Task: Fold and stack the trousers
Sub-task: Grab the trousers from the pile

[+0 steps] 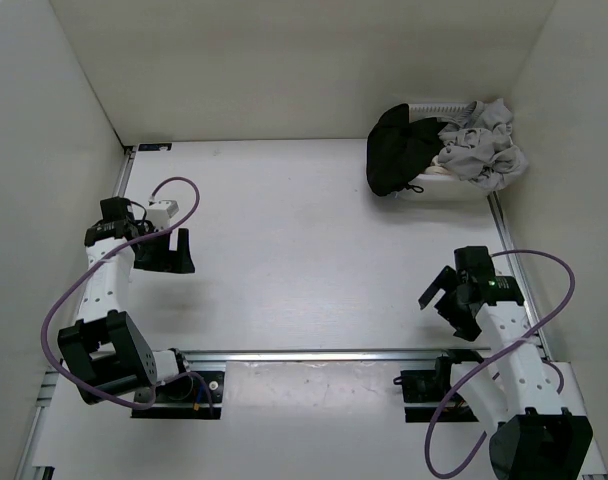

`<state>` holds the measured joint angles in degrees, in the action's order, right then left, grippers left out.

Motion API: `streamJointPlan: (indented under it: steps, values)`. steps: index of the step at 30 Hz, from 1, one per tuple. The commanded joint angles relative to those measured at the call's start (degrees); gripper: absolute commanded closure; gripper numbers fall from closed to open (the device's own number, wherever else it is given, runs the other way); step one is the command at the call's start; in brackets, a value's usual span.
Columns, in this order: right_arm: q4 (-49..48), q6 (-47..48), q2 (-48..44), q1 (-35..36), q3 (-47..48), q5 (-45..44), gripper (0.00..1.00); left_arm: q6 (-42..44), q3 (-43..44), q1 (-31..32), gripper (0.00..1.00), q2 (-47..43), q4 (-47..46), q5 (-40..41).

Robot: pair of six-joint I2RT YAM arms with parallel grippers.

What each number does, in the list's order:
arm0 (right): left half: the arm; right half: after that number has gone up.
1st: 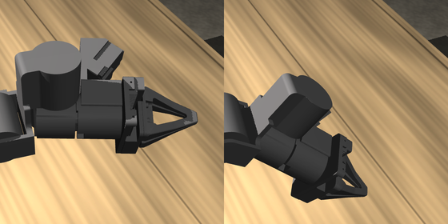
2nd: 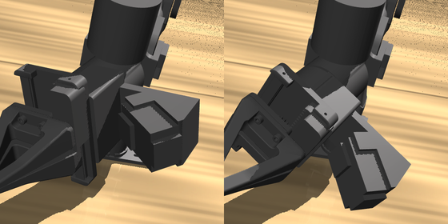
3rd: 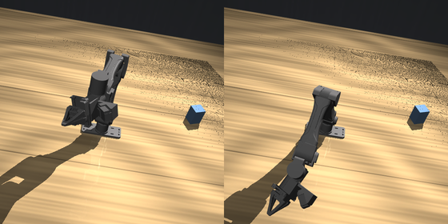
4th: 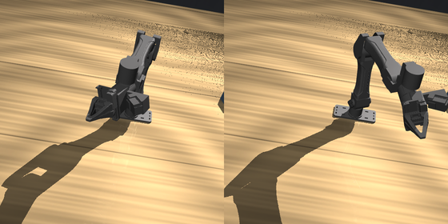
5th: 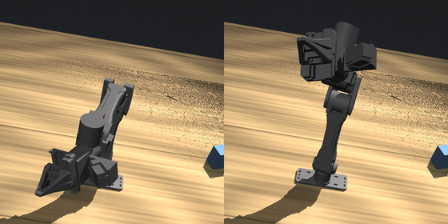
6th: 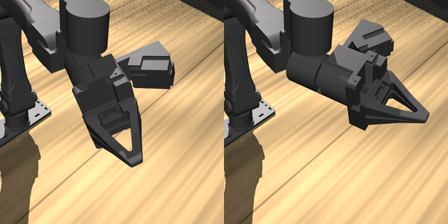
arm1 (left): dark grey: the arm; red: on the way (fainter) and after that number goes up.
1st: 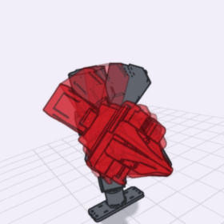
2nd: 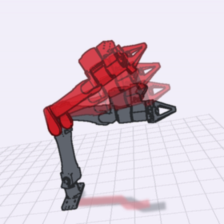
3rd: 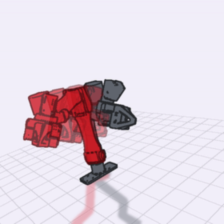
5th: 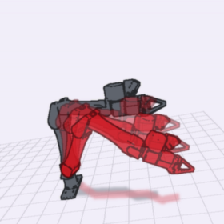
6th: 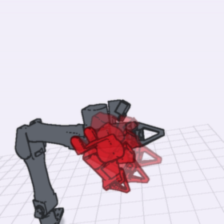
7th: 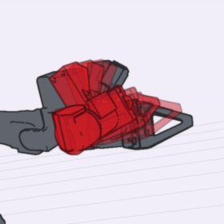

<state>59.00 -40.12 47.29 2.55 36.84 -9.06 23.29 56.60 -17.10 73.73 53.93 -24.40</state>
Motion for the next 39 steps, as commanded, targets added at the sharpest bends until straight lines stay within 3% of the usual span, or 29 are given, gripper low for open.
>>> streamJointPlan:
  steps: [1, 6, 8, 10, 12, 13, 19, 23, 25, 29, 34, 36, 37, 38, 39]
  values:
    - [-0.3, -0.3, -1.6, 0.2, -0.1, -1.0, 0.01, 0.6, -0.4, 0.2, 0.0, -0.8, -0.8, -1.7]
    - [-4.3, 5.5, -3.7, 0.2, 6.7, 1.3, 0.01, 0.6, -0.4, 0.2, 0.0, -0.8, -0.8, -1.2]
    - [-7.0, 8.9, -3.3, 0.2, 15.9, 0.7, 0.01, 0.6, -0.4, 0.2, 0.0, -0.8, -0.8, -1.2]
    - [-10.9, 11.5, 3.3, 0.2, 23.8, 0.0, 0.01, 0.6, -0.4, 0.2, 0.0, -0.8, -0.8, -1.2]
    - [-11.5, 14.8, 10.9, 0.2, 38.3, 0.0, 0.01, 0.6, -0.4, 0.2, 0.0, -0.8, -0.8, -1.2]
    - [-10.8, 15.5, 19.6, 0.2, 49.1, 0.0, 0.01, 0.6, -0.4, 0.2, 0.0, -0.8, -0.8, -1.2]
    - [-9.0, 17.0, 51.9, -0.3, 80.5, 3.0, 0.06, 1.1, -0.4, 1.9, 0.0, -0.3, -0.8, -2.2]
    - [-10.2, 13.4, 68.5, -1.5, 95.8, 7.5, 0.04, 1.1, -0.4, 3.1, 0.0, 1.6, -0.8, -2.2]
    - [-13.1, 10.0, 75.3, -2.3, 98.0, 15.7, 0.05, 1.1, -0.4, 3.1, 0.0, 2.5, -0.8, -1.6]
    - [-19.0, 5.0, 80.4, -2.8, 96.9, 18.5, 0.16, 1.1, -0.4, 3.1, 0.0, 4.8, -0.8, -1.6]
    - [-22.0, 3.6, 81.0, -2.8, 93.7, 17.0, 0.41, 1.1, -0.4, 3.1, 0.0, 5.4, -0.8, -1.1]
    - [-22.0, 3.1, 82.3, -2.8, 93.7, 18.5, 0.58, 1.1, -0.4, 3.1, 0.0, 5.4, -0.8, -1.1]
    - [-21.1, 3.1, 82.4, -2.8, 93.7, 19.2, 0.74, 1.1, -0.4, 3.1, 0.0, 5.4, -0.8, -1.1]
    - [-21.1, 3.1, 83.0, -2.8, 94.2, 20.0, 0.81, 1.1, -0.4, 3.1, 0.0, 5.4, -0.8, -1.1]
    - [-20.6, 3.1, 83.0, -2.8, 94.2, 20.6, 1.0, 1.1, -0.4, 3.1, 0.0, 4.8, -0.8, -1.1]
